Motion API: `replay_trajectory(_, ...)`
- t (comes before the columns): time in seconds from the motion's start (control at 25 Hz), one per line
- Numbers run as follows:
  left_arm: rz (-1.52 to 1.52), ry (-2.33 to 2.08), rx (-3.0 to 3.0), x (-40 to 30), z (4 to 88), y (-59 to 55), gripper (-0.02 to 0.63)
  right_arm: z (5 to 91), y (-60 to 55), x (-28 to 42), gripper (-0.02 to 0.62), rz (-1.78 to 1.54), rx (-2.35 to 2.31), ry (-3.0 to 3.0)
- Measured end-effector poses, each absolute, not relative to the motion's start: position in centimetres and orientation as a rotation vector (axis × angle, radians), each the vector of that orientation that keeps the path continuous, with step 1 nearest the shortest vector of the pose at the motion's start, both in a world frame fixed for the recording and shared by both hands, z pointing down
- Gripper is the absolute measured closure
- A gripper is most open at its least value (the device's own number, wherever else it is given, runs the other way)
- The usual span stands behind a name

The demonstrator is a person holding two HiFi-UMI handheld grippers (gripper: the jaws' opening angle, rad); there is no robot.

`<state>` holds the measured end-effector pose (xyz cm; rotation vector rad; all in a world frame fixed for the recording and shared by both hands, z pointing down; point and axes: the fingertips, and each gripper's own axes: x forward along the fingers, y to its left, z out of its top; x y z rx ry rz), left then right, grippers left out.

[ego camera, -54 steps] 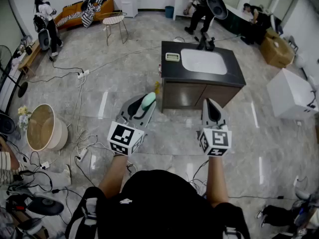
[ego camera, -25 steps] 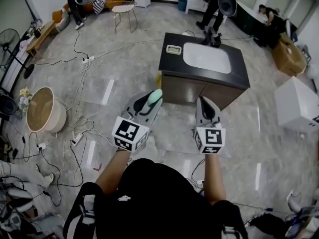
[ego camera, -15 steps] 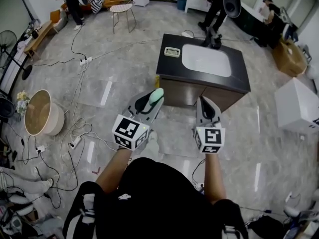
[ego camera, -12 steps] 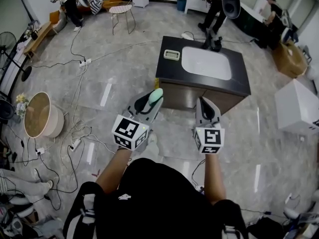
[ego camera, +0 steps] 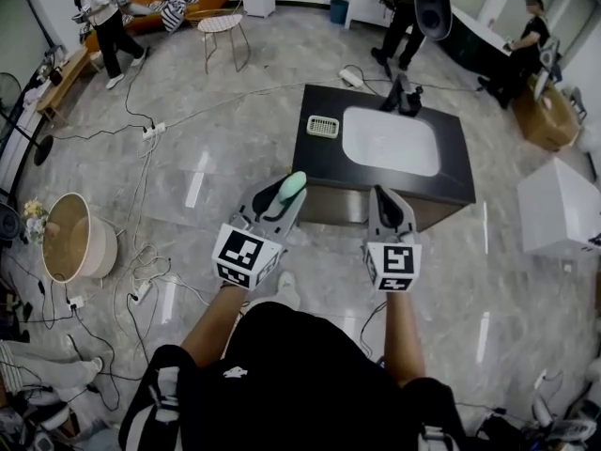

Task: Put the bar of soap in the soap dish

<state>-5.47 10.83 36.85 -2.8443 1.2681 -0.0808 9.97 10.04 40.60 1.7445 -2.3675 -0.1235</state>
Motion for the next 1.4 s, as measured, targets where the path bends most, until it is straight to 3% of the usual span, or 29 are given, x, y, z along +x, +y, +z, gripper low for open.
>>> replay_trajectory(0.68,-0.086,1.268,-2.887,-9.8,38.7,-2.6,0.472,41.7,-2.6,7.1,0.561,-0.073,1.797,-2.336)
replay_trajectory(1.4,-0.111,1.308,-2.931,-8.7,41.6,-9.7,0.472,44.0,-9.8,8.3,0.561,-0.023,1.742,-2.328)
